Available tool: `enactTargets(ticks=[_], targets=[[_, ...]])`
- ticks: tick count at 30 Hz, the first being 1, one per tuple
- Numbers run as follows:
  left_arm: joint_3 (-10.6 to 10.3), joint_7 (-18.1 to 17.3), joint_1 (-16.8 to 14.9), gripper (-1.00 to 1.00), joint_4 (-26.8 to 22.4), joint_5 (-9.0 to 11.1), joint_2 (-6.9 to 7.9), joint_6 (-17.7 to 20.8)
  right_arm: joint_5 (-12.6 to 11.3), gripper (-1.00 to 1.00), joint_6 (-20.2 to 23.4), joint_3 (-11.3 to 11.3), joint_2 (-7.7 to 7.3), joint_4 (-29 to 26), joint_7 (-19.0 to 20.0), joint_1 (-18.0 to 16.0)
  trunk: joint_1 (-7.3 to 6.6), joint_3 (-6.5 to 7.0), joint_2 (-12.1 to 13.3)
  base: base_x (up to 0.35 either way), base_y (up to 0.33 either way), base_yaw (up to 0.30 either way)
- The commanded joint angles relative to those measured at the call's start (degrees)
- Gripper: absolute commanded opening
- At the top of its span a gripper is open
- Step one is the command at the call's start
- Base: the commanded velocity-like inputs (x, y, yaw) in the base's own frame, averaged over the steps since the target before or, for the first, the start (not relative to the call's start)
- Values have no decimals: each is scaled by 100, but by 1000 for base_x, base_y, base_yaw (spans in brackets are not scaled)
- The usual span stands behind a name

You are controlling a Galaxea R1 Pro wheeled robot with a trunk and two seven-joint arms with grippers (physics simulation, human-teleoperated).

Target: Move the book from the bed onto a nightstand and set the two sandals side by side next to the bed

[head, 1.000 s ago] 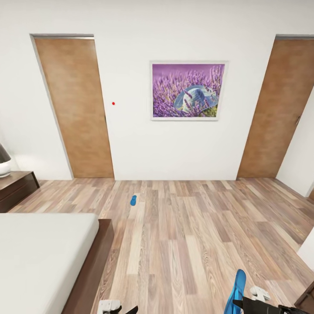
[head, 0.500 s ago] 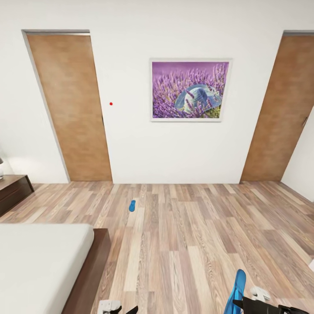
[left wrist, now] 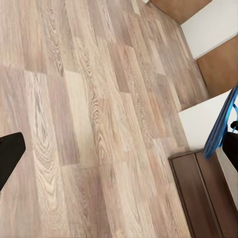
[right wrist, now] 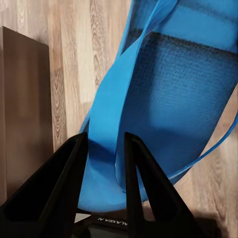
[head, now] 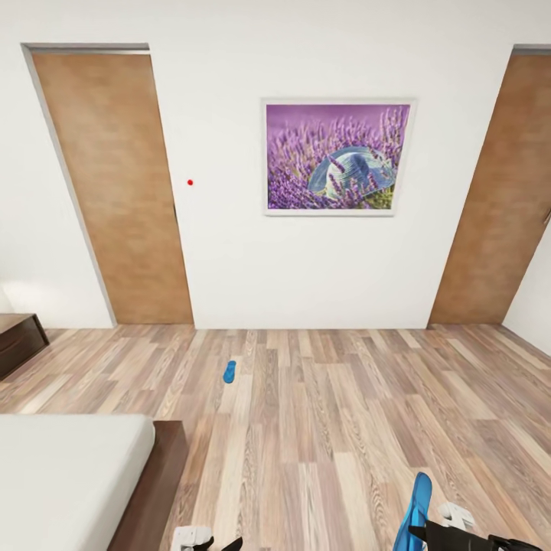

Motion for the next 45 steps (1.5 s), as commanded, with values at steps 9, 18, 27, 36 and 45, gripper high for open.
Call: enactTargets(ticks=[9,18,27,36,45], targets=[[-9,6,0,100,-7,61,4,54,-74,-100,53,16,1,10,43,-8,4,-6,-4,323,-74,0],[-9,4,-2,100,0,61,4,51,-74,-100,53,16,1,12,45,-8,4,-6,-4,319,-11,0],[-9,5,0,100,-2,61,4,39,-74,-100,53,21,3,11,46,-8,4,-6,-4,319,0,0],[-9,6,0,100,0,61,4,39,-73,-100,53,19,2,10,41,-8,4,-6,-4,319,0,0],[-8,2,-1,100,-1,61,4,41,-74,-100,53,17,6,10,46,-8,4,-6,-4,319,-5,0]])
